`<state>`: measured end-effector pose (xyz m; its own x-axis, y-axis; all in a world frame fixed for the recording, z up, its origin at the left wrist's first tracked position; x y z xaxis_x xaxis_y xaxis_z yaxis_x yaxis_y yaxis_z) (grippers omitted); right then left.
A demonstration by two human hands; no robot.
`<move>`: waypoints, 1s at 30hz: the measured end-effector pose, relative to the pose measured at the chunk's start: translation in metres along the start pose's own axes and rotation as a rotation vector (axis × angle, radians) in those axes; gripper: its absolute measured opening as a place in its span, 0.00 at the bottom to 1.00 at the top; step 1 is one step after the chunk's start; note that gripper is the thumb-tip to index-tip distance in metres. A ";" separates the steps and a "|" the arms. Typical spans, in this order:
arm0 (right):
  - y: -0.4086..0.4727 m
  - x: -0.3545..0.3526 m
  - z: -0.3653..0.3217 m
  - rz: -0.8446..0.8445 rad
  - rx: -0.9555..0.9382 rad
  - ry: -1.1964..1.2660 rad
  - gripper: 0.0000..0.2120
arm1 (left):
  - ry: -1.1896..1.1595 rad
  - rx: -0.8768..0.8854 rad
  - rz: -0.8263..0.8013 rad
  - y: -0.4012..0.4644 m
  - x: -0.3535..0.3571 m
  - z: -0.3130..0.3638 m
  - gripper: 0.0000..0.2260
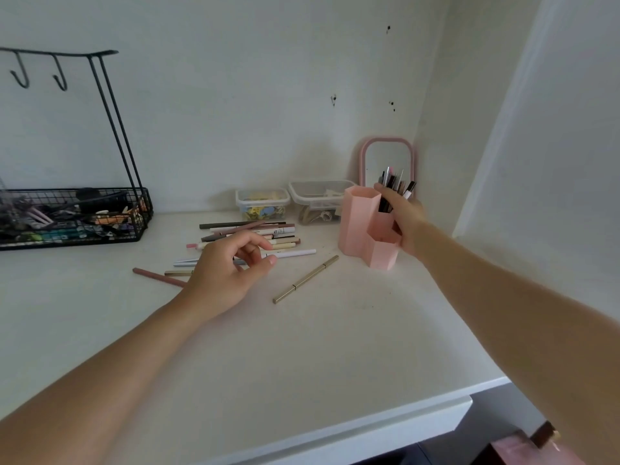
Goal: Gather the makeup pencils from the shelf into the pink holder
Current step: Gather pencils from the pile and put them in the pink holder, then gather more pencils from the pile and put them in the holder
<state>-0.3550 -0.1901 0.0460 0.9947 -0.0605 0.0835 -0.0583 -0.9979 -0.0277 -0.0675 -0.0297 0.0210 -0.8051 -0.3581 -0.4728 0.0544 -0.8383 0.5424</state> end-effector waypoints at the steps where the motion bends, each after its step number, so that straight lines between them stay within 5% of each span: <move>1: -0.001 -0.001 -0.001 -0.001 -0.007 0.021 0.21 | 0.001 -0.002 0.004 0.000 0.000 0.000 0.06; 5: -0.008 -0.022 -0.028 0.347 -0.189 0.026 0.41 | 0.004 -0.008 0.013 0.000 -0.001 0.002 0.05; 9: -0.067 -0.014 -0.070 0.634 -0.731 -0.049 0.26 | 0.004 -0.022 0.042 0.002 -0.003 0.000 0.05; 12: -0.099 0.052 -0.075 0.223 -0.873 -0.193 0.09 | 0.021 -0.040 0.096 0.002 -0.009 -0.005 0.05; 15: -0.110 0.130 -0.043 -0.416 -0.760 -0.599 0.06 | 0.045 -0.068 0.146 0.002 -0.017 -0.013 0.04; 17: -0.102 0.160 -0.011 -0.592 -0.727 -0.919 0.06 | 0.081 -0.076 0.182 0.003 -0.023 -0.017 0.04; 21: -0.076 0.177 0.021 -0.587 -0.747 -1.161 0.05 | 0.148 -0.082 0.238 0.006 -0.033 -0.025 0.04; 30: -0.063 0.161 0.032 -0.513 -0.691 -1.096 0.05 | 0.177 -0.118 0.311 0.008 -0.046 -0.037 0.04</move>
<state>-0.1889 -0.1364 0.0297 0.4577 0.0390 -0.8883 0.6185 -0.7317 0.2865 -0.0080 -0.0346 0.0214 -0.6250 -0.6603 -0.4163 0.3563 -0.7158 0.6005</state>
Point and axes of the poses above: each hand's wrist, its own y-axis towards the middle knuckle, its own x-axis out of the palm, z = x × y, the point moved 5 cm from there along y, towards the middle knuckle, and after that the axes turned 1 degree about -x, right-handed, at the moved point
